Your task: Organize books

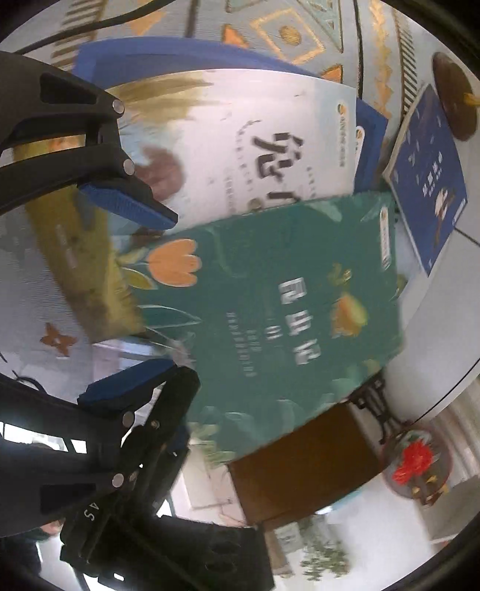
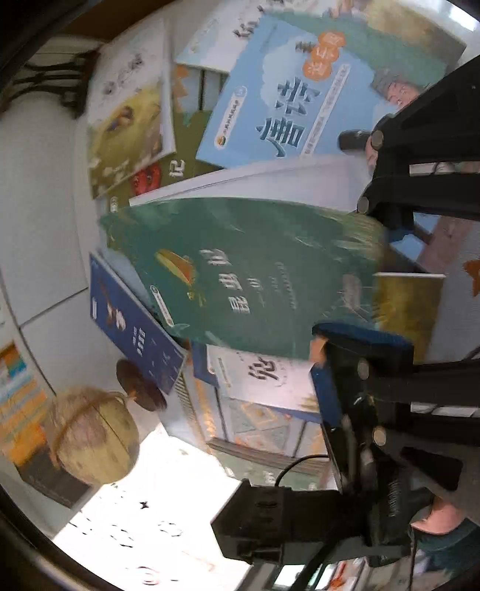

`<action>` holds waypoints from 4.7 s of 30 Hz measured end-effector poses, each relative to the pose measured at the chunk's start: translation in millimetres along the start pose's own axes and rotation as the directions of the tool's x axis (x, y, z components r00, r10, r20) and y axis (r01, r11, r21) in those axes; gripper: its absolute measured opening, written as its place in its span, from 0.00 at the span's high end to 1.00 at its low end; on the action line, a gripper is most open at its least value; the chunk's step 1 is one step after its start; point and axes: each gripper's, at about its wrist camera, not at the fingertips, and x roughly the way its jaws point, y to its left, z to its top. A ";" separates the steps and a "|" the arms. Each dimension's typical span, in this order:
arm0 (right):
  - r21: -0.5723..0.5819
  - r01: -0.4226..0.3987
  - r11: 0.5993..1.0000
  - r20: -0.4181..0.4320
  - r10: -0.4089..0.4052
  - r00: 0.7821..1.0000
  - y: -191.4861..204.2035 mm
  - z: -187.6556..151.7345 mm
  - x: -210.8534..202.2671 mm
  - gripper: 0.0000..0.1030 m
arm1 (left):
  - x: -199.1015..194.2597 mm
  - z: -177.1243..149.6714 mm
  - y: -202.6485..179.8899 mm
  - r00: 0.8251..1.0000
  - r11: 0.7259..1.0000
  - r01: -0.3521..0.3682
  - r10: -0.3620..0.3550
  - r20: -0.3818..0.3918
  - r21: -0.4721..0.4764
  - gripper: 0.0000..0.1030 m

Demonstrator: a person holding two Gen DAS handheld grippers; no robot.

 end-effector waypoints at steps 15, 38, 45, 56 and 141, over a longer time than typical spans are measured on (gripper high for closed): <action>0.125 0.024 0.992 -0.014 -0.022 1.000 -72.0 45.5 18.3 0.59 | -3.2 6.2 14.2 0.998 0.996 -0.002 0.007 0.059 -0.088 0.30; 0.141 -0.043 0.989 -0.049 0.050 0.998 -53.0 -50.0 -1.2 0.65 | -1.6 -28.5 -12.9 0.985 0.985 -0.168 0.169 -0.020 0.047 0.15; 0.135 -0.013 0.991 -0.006 0.014 1.000 -59.5 -60.7 -5.5 0.65 | -37.9 -29.6 15.5 0.969 0.963 0.223 -0.202 0.144 -0.149 0.15; 0.339 -0.259 0.904 0.078 0.248 0.966 -107.7 -73.1 -11.9 0.65 | -24.1 -28.6 49.9 0.824 0.752 0.557 -0.445 0.351 -0.352 0.15; -0.394 -0.246 0.886 0.048 0.287 0.957 311.8 -13.3 52.8 0.83 | -279.5 -45.2 180.4 0.897 0.969 -0.237 0.244 0.367 -0.065 0.43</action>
